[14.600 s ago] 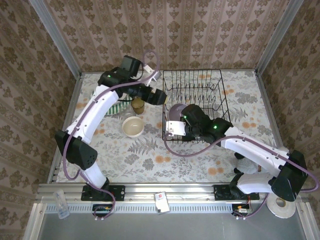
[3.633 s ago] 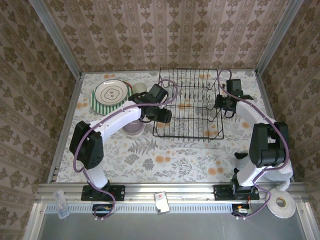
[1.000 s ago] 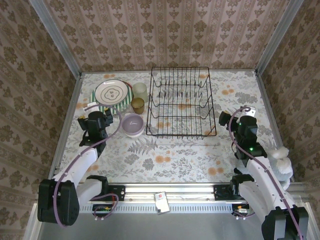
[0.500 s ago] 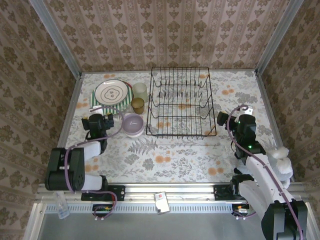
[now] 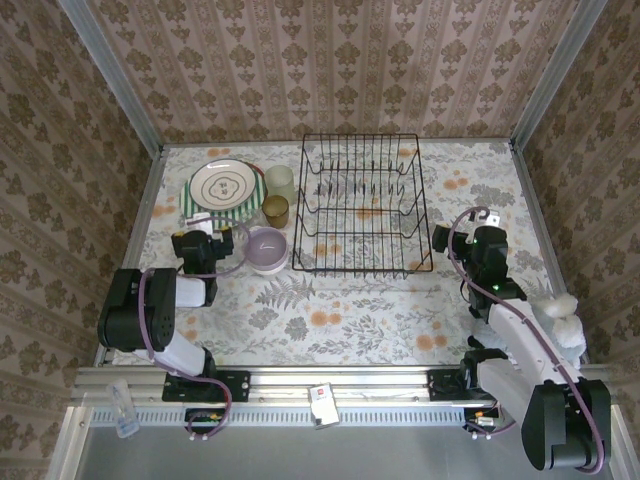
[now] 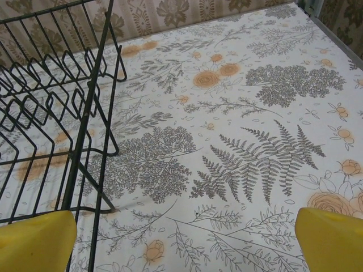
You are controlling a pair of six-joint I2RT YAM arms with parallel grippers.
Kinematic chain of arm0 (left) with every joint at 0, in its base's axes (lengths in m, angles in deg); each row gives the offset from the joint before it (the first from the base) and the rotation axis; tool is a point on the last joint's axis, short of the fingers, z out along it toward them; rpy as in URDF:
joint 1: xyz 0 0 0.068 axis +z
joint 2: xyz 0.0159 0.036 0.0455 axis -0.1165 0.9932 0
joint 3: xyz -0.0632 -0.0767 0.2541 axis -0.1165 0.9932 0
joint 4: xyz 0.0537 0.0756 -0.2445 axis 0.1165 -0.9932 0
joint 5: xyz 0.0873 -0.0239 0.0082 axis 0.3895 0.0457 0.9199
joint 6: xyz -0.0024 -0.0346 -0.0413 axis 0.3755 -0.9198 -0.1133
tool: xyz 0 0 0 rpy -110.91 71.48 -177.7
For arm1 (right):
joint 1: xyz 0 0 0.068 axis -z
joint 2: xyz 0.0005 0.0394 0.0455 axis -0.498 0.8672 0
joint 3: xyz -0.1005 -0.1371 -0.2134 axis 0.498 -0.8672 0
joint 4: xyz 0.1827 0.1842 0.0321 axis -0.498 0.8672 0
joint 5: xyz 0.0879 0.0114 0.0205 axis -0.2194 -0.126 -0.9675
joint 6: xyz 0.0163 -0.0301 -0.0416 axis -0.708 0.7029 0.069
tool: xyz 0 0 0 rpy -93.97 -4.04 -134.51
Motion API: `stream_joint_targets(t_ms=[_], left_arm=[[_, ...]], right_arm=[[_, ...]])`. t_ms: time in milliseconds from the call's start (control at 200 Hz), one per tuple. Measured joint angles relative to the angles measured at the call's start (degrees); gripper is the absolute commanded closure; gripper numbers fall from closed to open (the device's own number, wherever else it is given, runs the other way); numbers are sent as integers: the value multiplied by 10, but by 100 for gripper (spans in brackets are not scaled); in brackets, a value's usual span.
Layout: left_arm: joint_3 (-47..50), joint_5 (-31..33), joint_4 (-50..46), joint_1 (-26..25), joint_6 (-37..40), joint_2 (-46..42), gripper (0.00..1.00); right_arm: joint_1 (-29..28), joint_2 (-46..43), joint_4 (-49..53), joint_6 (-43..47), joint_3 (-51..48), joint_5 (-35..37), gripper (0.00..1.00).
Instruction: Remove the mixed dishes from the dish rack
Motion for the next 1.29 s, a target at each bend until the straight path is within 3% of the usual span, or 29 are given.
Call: stream_joint_targets(t_ms=[395, 650, 1295], left_arm=[[0, -15, 9, 7, 0, 0, 0], [0, -17, 9, 7, 0, 0, 0], [0, -19, 9, 7, 0, 0, 0]], right_arm=[[2, 50, -77, 22, -39, 16, 0], [3, 87, -177, 42, -76, 42, 0], [10, 307, -396, 78, -46, -5, 0]])
